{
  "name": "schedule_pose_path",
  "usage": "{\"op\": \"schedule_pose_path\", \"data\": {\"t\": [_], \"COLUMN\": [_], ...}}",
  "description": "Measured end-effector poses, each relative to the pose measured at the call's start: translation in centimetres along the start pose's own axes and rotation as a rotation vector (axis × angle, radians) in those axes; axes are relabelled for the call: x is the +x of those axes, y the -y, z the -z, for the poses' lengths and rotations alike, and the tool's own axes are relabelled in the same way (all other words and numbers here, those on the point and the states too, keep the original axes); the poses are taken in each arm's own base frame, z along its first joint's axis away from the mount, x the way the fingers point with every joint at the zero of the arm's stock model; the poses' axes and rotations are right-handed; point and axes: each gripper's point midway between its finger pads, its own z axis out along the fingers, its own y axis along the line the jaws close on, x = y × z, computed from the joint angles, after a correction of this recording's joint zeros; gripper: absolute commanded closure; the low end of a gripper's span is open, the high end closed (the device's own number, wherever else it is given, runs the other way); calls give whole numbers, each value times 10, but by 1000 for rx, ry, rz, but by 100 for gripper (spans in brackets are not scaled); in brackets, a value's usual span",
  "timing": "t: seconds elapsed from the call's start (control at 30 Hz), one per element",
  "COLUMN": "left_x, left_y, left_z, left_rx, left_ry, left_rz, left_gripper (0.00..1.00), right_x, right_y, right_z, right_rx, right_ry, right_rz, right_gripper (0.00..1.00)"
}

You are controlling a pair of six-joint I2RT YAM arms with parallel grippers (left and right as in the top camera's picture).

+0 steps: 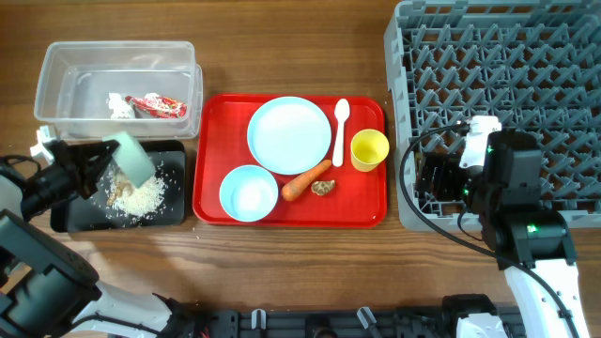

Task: Sort waste into correct bins and load items into the dishwasher rack
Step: 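Tip the green bowl over the black tray to dump rice, then carry the empty green bowl back and set it on the blue plate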

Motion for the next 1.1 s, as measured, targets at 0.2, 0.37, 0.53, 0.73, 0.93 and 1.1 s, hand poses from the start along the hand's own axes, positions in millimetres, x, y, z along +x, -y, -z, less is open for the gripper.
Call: {"op": "schedule_pose_path", "data": {"t": [0.2,0.37,0.53,0.73,0.93,1.1], "left_x": [1,2,4,2,17,36], "left_y": [8,3,5,3,6,14], "left_z": [0,0,0,0,-9,-35], "left_rx": [49,19,27,21,12,6], "left_ry": [0,-4,-8,-4,-58,-153], "left_rz": [-48,-5,19,-1,22,-27], "left_gripper": [96,96,96,96,96,96], "right_x": [0,0,0,0,0,0], "right_y": [0,0,0,0,0,0], "right_z": [0,0,0,0,0,0], "right_rx": [0,0,0,0,0,0], "right_ry": [0,1,0,1,1,1], "right_rz": [0,0,0,0,0,0], "right_gripper": [0,0,0,0,0,0]}}
